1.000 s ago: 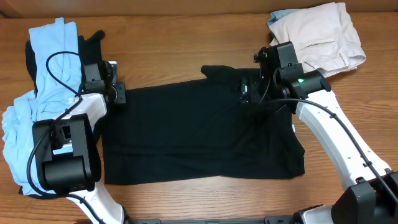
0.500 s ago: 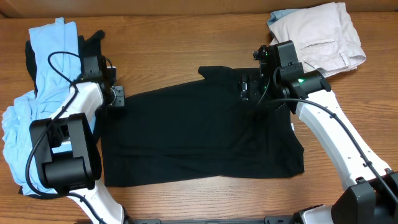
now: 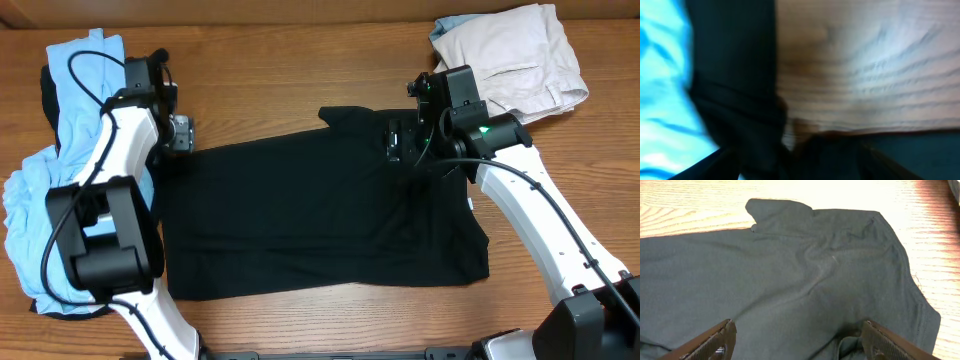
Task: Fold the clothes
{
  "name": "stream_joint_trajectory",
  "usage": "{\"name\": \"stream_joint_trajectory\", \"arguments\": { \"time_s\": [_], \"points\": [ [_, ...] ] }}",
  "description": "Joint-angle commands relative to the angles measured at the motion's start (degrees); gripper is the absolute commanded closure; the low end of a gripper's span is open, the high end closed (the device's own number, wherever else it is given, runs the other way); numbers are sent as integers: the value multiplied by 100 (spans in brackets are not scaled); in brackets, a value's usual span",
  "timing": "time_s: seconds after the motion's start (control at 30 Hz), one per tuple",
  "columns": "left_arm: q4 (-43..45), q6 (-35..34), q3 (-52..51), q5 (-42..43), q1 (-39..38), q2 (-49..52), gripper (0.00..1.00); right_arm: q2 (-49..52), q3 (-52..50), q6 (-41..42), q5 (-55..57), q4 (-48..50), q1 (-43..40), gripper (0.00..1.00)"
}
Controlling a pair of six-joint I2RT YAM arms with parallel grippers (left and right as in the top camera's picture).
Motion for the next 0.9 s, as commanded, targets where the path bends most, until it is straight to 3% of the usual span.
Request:
{"name": "stream_joint_trajectory", "arguments": {
  "time_s": [0.0,0.17,0.27,0.33,0.6,0.77,0.87],
  "points": [
    [-133,225,52,107,31,452,27,4,61,-48,-7,17,-17,16],
    [-254,205,52,146,31,592,32,4,61,-46,-4,20,-17,16],
    [-245,203,55,144,31,590,65,4,61,-46,-4,26,-17,16],
    [-245,186,59,144,31,590,75,4,61,-46,-2,57,-17,16],
    [-501,160,262,142,28,588,95,4,61,-46,-2,208,-17,17],
    [-1342,-101,1058,144,28,588,96,66,61,-11,181,601,-17,32],
    [-1978,-387,1670,146,28,588,96,385,61,-9,684,1231,-17,34]
  ]
}}
